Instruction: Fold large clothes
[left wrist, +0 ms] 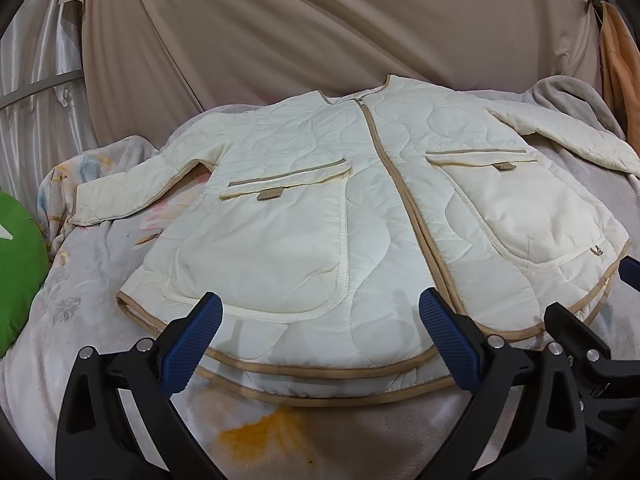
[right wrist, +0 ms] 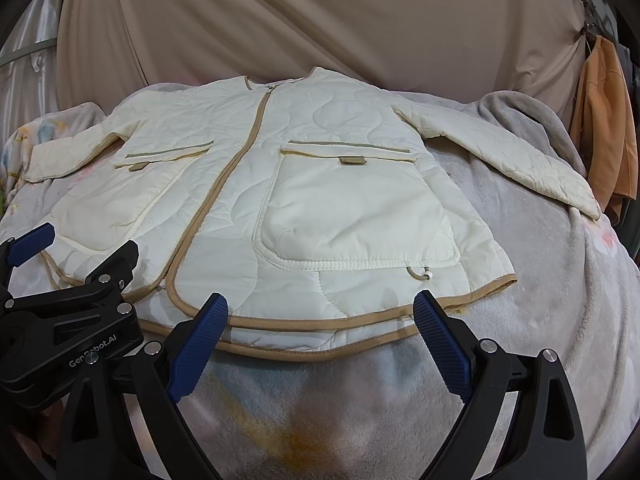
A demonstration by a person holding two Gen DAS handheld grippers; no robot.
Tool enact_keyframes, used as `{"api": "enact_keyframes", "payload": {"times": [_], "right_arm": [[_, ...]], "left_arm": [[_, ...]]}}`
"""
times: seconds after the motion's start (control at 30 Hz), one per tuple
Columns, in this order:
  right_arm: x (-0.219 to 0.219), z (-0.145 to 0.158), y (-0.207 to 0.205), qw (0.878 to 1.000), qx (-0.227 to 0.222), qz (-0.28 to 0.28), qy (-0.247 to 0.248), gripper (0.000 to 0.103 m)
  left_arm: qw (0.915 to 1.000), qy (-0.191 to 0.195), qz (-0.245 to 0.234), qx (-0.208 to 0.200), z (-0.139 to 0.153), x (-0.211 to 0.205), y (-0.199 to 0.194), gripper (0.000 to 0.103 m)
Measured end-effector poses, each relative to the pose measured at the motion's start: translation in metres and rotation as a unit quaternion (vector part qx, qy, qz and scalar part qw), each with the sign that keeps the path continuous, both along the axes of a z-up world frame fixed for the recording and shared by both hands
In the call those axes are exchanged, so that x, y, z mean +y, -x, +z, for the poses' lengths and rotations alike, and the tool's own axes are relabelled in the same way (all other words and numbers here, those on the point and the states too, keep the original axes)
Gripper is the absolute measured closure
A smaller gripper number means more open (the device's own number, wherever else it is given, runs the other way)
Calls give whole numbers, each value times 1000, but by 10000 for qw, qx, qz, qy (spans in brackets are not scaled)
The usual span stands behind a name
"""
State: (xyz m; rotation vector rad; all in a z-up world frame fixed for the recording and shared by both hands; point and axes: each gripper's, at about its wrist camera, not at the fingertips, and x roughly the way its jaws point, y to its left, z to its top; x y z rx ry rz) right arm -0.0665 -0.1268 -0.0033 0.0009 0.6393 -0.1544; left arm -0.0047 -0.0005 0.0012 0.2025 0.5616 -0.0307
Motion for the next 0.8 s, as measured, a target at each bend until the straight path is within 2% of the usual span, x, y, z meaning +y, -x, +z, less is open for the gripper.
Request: {"api": "enact_keyframes", "payload": {"times": [0.8], "right_arm": [[0, 0, -1, 10000, 22, -8, -4, 11]], "left_arm": [[10000, -26, 2, -10, -2, 3, 2, 8]]}}
